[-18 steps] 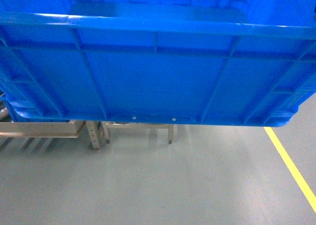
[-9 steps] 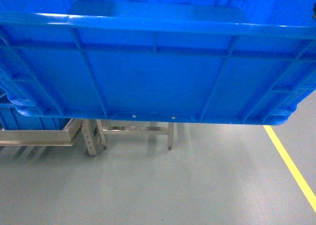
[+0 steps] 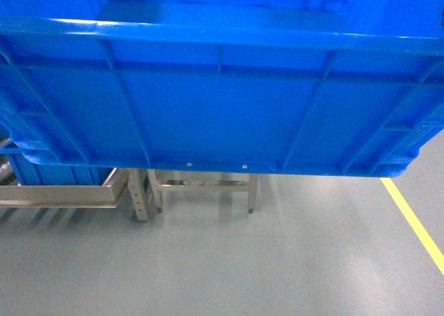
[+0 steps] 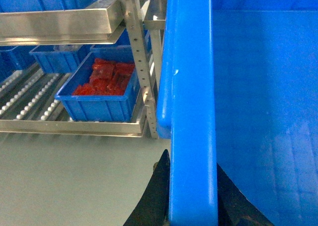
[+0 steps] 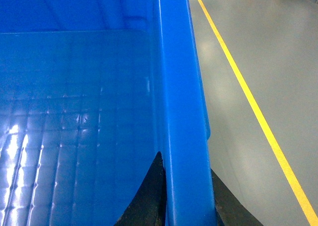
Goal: Place box next to blue box on left shelf
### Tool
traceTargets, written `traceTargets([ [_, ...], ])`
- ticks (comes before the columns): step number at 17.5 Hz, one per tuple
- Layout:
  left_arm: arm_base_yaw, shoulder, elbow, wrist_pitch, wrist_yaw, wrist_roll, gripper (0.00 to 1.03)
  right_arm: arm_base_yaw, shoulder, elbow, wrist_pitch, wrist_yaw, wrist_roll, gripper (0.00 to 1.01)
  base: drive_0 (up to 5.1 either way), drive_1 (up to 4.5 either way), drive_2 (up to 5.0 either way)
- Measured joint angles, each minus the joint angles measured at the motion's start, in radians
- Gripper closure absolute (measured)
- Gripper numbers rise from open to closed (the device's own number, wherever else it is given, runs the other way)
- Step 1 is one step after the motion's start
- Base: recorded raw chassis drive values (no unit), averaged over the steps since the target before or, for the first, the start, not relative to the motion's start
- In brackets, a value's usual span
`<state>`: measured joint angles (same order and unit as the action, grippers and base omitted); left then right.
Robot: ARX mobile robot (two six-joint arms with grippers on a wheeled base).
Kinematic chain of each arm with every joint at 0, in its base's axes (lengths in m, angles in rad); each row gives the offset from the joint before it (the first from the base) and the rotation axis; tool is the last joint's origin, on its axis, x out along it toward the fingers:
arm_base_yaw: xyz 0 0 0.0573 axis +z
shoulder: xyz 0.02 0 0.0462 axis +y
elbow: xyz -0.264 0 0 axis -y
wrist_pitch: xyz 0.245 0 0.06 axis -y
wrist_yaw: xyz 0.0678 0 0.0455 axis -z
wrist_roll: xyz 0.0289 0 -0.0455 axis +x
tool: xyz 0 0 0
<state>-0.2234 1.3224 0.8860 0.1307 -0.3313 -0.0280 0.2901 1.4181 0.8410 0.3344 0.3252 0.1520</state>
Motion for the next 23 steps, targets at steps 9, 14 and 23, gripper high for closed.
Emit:
traceTargets([
  [9, 0.0, 0.0, 0.0, -0.002, 0.0, 0.0, 0.94, 0.0, 0.0, 0.0, -0.002, 0.0, 0.0, 0.92, -4.9, 1.73, 3.1],
  [14, 0.0, 0.0, 0.0, -0.002, -0.001, 0.0, 0.94, 0.0, 0.0, 0.0, -0.001, 0.0, 0.0, 0.92, -5.0, 2.46, 2.5],
  [23, 0.0, 0.0, 0.0, 0.001, -0.001, 0.001, 0.94, 0.0, 0.0, 0.0, 0.0, 0.0, 0.0, 0.92, -5.0, 2.46, 2.5],
])
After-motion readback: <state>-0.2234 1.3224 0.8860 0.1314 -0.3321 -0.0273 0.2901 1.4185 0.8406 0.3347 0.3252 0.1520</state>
